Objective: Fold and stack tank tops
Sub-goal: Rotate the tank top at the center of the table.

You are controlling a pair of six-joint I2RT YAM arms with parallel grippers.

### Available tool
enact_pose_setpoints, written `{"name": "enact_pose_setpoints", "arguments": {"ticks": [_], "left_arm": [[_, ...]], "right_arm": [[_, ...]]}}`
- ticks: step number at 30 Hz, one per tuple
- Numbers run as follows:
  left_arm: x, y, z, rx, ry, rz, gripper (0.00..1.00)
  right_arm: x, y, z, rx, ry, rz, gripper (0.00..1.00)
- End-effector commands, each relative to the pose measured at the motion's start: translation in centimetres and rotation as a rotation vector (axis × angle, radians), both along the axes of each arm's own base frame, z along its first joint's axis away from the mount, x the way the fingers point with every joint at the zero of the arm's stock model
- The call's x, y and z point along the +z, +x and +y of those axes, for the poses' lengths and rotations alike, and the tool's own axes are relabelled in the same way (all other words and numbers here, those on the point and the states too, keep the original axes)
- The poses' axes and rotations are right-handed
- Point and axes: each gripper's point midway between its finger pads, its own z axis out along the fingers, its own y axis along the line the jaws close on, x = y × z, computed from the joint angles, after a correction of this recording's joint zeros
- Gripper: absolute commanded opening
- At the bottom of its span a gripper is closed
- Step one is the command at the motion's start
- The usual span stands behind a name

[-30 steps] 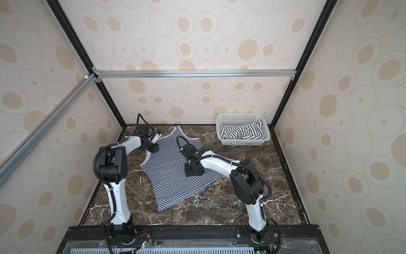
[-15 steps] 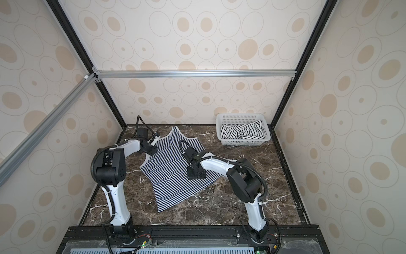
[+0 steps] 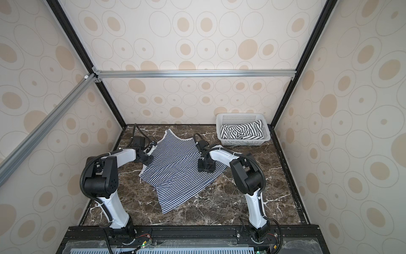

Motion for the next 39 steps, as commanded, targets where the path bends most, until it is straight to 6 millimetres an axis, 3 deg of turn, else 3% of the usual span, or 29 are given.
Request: {"name": "enact_pose_setpoints", "arguments": {"ticks": [1,5,12,16,18,20,23,28,34,39], "left_arm": [[0.8,-1.7,0.5,-0.023,0.026,0.006,0.42],[0.8,-4.0,0.3,-0.041,0.021,0.027,0.42],[-0.3,-8.6,-0.6,-0.089,-0.011,0.110,0.42],[0.0,-10.8,-1.2,-0.123,-0.033,0.130,0.42],[0.9,-10.8,-1.0,-0.122,-0.020,0.090,0.42],[2.2,-9.9,-0.8,-0.113,-0.006,0.034,0.43],[4.5,-7.1,-0.7,-0.085,-0.009,-0.067,0.45],[6.2,-0.7,-0.8,-0.016,-0.058,-0.126,0.45],[4.5,5.4,-1.2,0.005,-0.106,-0.093,0.44],[2.4,7.9,-1.0,0.021,-0.106,-0.054,0.43]], "right_arm": [[-3.1,-0.5,-3.3,-0.016,-0.111,0.107,0.49],[-3.8,1.1,-4.7,-0.038,-0.132,0.140,0.49],[-3.9,5.8,-6.4,-0.066,-0.172,0.131,0.49],[-2.5,8.0,-6.5,-0.057,-0.197,0.094,0.49],[-1.1,8.0,-5.7,-0.049,-0.170,0.057,0.49],[0.4,7.2,-4.8,-0.045,-0.147,0.011,0.49],[2.2,4.8,-3.1,-0.031,-0.107,-0.026,0.49],[3.6,-0.2,0.2,0.025,-0.069,-0.054,0.50],[3.9,-4.6,3.6,0.075,-0.040,-0.069,0.50],[2.5,-6.8,5.5,0.099,-0.028,-0.050,0.50]]}}
